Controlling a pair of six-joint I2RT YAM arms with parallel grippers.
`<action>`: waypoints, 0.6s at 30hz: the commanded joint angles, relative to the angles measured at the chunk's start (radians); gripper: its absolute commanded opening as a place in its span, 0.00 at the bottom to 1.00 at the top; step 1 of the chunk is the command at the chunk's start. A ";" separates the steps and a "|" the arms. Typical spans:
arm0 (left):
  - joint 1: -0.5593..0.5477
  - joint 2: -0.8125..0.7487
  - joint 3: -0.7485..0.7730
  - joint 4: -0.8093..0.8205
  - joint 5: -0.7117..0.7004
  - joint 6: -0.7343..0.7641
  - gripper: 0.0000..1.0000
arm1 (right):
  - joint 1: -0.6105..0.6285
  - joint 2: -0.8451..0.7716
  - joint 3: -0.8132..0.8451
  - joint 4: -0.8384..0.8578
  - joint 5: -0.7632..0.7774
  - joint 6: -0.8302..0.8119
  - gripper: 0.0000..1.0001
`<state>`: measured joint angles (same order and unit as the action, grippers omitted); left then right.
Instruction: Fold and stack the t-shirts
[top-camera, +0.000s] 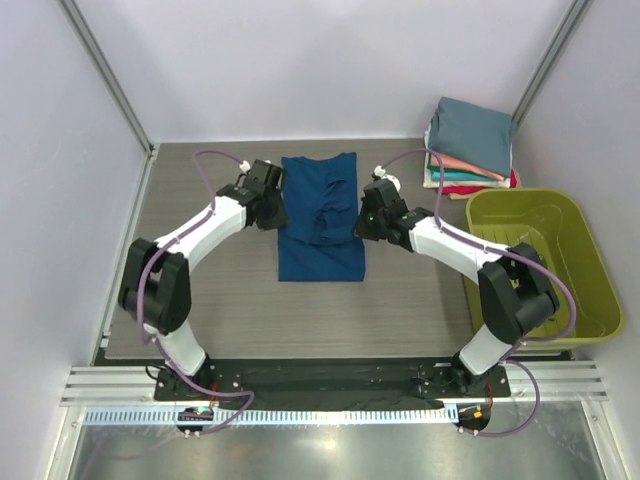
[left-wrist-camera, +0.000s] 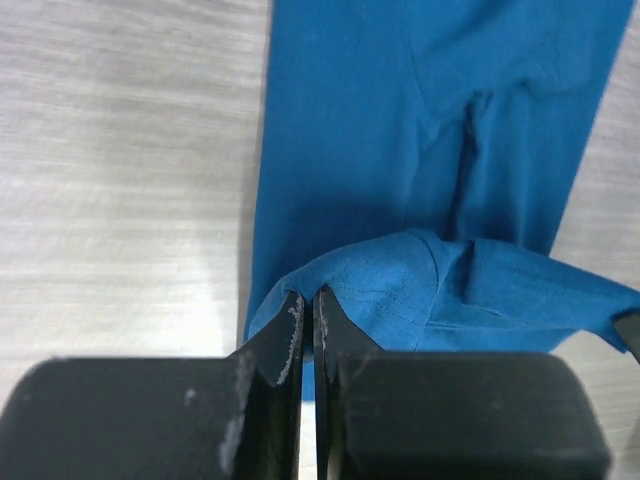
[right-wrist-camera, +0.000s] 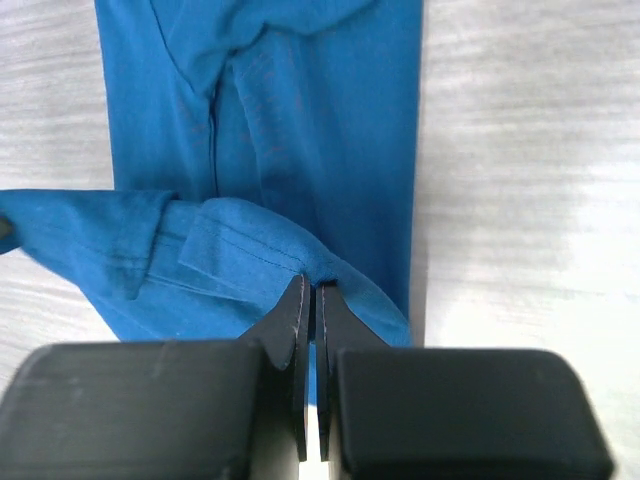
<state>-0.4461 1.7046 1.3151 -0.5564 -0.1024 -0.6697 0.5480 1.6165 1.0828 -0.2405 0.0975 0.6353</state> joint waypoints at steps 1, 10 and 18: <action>0.036 0.058 0.079 0.036 0.084 0.033 0.00 | -0.028 0.042 0.072 0.055 -0.056 -0.032 0.01; 0.118 0.427 0.562 -0.127 0.152 0.038 0.41 | -0.198 0.394 0.441 0.026 -0.262 -0.030 0.56; 0.150 0.555 0.927 -0.431 0.155 0.071 0.45 | -0.240 0.311 0.559 -0.056 -0.357 -0.058 0.66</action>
<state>-0.2935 2.4058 2.3344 -0.8955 0.0360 -0.6315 0.2420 2.0998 1.6505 -0.2844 -0.2008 0.6235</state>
